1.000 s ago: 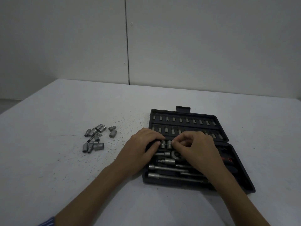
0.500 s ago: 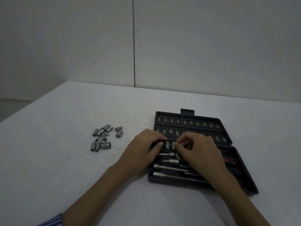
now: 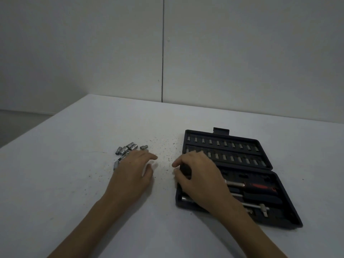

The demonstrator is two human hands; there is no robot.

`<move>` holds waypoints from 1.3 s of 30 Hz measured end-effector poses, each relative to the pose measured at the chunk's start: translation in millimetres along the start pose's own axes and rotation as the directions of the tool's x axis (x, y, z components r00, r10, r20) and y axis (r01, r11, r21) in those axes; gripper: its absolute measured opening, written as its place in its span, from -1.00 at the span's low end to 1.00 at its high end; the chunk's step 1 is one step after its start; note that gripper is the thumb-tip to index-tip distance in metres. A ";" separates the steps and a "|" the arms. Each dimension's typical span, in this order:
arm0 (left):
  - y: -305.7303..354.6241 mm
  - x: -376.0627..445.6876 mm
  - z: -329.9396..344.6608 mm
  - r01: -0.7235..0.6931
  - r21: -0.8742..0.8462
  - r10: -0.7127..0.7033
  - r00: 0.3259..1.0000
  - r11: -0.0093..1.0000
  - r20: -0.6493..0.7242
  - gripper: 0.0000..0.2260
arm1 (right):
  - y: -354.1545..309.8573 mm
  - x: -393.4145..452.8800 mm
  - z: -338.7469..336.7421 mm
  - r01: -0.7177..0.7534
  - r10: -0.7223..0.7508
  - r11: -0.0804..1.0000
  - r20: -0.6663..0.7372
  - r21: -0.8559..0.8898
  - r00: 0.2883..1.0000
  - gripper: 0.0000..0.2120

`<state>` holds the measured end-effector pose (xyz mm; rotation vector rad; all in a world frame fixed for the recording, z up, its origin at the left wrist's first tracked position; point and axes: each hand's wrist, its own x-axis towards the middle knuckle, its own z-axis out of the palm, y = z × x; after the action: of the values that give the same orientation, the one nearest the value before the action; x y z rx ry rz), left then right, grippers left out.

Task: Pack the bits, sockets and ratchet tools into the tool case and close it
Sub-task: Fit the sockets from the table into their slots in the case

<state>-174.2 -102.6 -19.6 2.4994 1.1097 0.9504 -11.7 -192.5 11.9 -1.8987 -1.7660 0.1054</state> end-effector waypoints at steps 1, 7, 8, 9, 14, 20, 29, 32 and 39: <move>-2.9 -1.5 -2.1 0.028 0.023 -0.028 1.000 0.999 -0.006 -0.75 | -2.5 0.6 3.6 0.013 -0.013 1.000 0.004 0.000 1.000 -0.84; -11.8 -4.9 -2.9 0.124 0.079 -0.122 0.992 0.989 -0.022 -0.72 | -6.9 -1.8 14.8 0.042 -0.042 0.999 0.021 -0.023 0.999 -0.85; -12.3 -4.8 -1.5 0.130 0.071 -0.129 0.991 0.989 -0.020 -0.71 | -6.1 -2.4 15.0 0.042 -0.042 0.999 0.022 -0.023 0.999 -0.85; -12.9 -4.6 0.0 0.127 0.058 -0.126 0.992 0.990 -0.020 -0.72 | -5.4 -2.4 15.0 0.042 -0.041 0.999 0.024 -0.023 0.999 -0.85; -14.5 -3.8 2.6 0.076 0.007 -0.075 0.996 0.997 -0.039 -0.80 | -4.3 -2.2 16.8 0.050 -0.049 0.998 0.028 -0.033 0.998 -0.84; -11.0 -4.3 6.3 0.047 -0.017 -0.048 0.997 0.999 -0.062 -0.83 | -2.9 -1.5 18.1 0.047 -0.047 0.999 0.014 -0.022 0.999 -0.85; 15.0 9.8 3.1 0.094 -0.351 -0.108 0.994 0.932 -0.020 -0.74 | 4.1 2.7 13.3 0.022 -0.022 0.993 -0.007 0.120 1.000 -0.86; 22.6 13.7 6.2 0.149 -0.463 -0.150 0.988 0.874 0.034 -0.76 | 8.8 4.8 5.6 -0.016 0.021 0.980 -0.021 0.198 1.000 -0.85; 46.2 33.1 18.4 0.160 -0.619 -0.143 0.987 0.769 0.078 -0.79 | 23.3 3.7 -14.7 -0.133 0.144 0.875 0.013 0.466 0.990 -0.78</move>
<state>-119.3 -109.1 3.0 1.8438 0.7927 1.0249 15.8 -193.8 15.5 -1.6543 -1.4232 0.5141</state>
